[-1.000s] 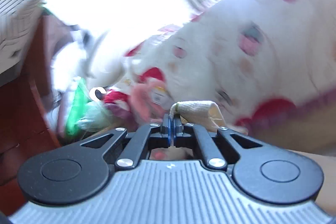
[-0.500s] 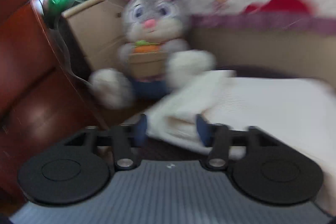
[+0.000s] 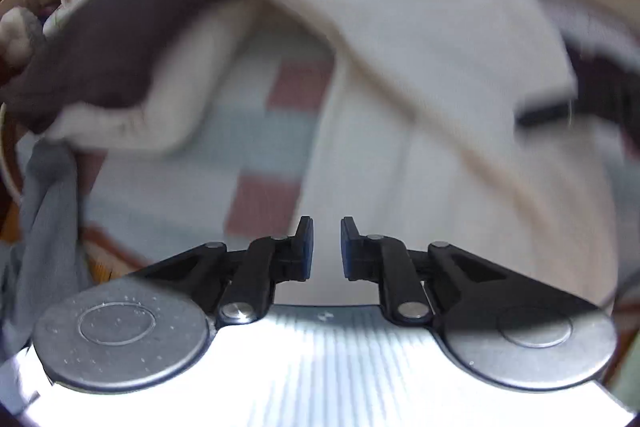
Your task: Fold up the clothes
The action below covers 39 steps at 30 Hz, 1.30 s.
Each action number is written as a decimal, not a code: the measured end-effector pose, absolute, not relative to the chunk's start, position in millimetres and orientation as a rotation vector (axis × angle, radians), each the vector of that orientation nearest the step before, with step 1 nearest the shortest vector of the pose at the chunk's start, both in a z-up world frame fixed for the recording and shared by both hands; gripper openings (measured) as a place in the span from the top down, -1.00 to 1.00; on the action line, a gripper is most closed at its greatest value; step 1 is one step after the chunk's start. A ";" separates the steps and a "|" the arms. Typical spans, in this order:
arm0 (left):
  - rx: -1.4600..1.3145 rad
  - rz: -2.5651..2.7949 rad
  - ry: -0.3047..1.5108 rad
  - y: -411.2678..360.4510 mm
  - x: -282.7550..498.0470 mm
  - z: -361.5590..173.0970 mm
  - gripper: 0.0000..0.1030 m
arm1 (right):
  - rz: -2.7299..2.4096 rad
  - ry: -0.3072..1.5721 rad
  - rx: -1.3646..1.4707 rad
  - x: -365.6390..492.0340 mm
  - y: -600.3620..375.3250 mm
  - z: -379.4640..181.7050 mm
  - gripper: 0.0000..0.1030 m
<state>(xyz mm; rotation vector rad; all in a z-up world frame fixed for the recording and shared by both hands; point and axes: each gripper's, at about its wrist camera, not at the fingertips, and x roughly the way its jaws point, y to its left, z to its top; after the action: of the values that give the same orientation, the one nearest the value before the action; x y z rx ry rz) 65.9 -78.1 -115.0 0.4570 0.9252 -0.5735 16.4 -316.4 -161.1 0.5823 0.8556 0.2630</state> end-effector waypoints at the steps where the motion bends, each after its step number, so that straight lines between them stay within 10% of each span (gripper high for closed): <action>1: 0.496 -0.578 0.943 -80.9 56.5 -116.5 0.67 | 0.247 0.856 0.584 11.9 -318.0 -159.8 -0.16; 19: 0.471 -0.668 1.106 -60.7 68.6 -164.0 -0.57 | 0.236 0.850 0.490 -55.9 -329.5 -152.7 -0.16; 21: 0.444 -0.669 1.134 -59.5 67.8 -163.2 -0.43 | 0.234 0.840 0.452 -49.8 -329.4 -148.1 -0.16; 23: 0.399 -0.657 1.159 -57.8 65.5 -158.8 0.41 | 0.220 0.832 0.410 -37.5 -329.9 -142.4 -0.16; 26: 0.453 -0.634 1.108 -63.0 46.3 -152.6 0.81 | 0.206 0.827 0.352 -14.1 -330.3 -136.8 -0.16; 39: 0.545 -0.429 0.956 -39.3 -7.0 -125.6 0.98 | 0.294 0.994 0.319 91.6 -294.8 -141.0 -0.23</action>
<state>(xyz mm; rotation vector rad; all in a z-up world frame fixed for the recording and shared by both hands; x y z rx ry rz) -7.0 -39.3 -125.6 0.5451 0.9564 -0.4289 91.6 -294.8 -141.0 0.3187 0.9942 0.2938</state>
